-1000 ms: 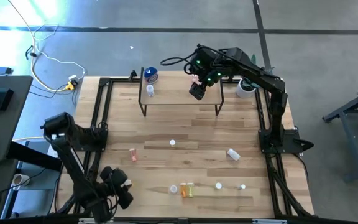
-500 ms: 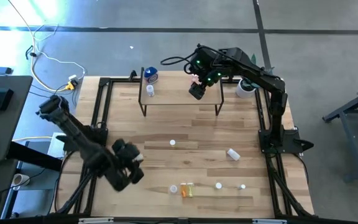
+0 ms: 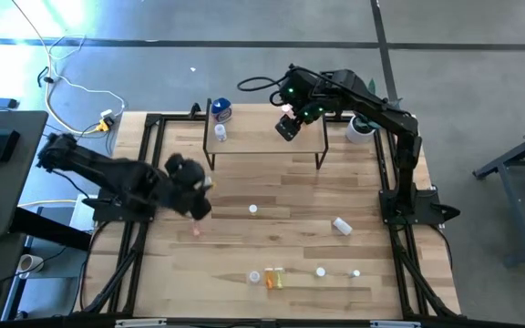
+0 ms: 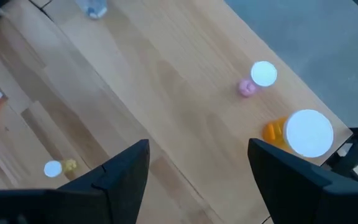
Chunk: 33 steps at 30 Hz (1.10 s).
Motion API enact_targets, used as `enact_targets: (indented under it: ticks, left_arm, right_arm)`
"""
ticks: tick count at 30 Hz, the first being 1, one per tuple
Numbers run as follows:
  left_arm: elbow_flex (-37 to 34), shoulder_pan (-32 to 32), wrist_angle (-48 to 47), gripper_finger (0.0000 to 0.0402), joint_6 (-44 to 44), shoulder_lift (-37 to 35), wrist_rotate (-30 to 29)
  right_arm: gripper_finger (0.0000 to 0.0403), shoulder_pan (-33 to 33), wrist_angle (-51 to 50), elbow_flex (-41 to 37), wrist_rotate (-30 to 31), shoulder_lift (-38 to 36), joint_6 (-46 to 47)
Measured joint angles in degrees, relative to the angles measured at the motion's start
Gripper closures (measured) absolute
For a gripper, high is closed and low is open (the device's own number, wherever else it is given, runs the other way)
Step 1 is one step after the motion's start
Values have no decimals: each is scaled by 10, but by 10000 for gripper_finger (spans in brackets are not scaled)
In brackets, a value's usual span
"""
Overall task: Pick and place medicine bottles onto shelf by color
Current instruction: Put the left small orange pill bottle on the shelf
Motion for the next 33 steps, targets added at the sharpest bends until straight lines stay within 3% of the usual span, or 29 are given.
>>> enact_targets:
  ticks: [5, 14, 20, 33]
  left_arm:
    - [0, 92, 45, 291, 123, -28, 10]
    - [0, 250, 167, 291, 306, -35, 92]
    - [0, 340, 237, 291, 356, -26, 171]
    - [20, 506, 295, 291, 424, 13, 287]
  right_arm:
    - [139, 0, 0, 0, 0, 0, 26]
    - [139, 0, 0, 0, 0, 0, 31]
    - [139, 0, 0, 0, 1, 0, 30]
    - [139, 0, 15, 0, 13, 0, 29]
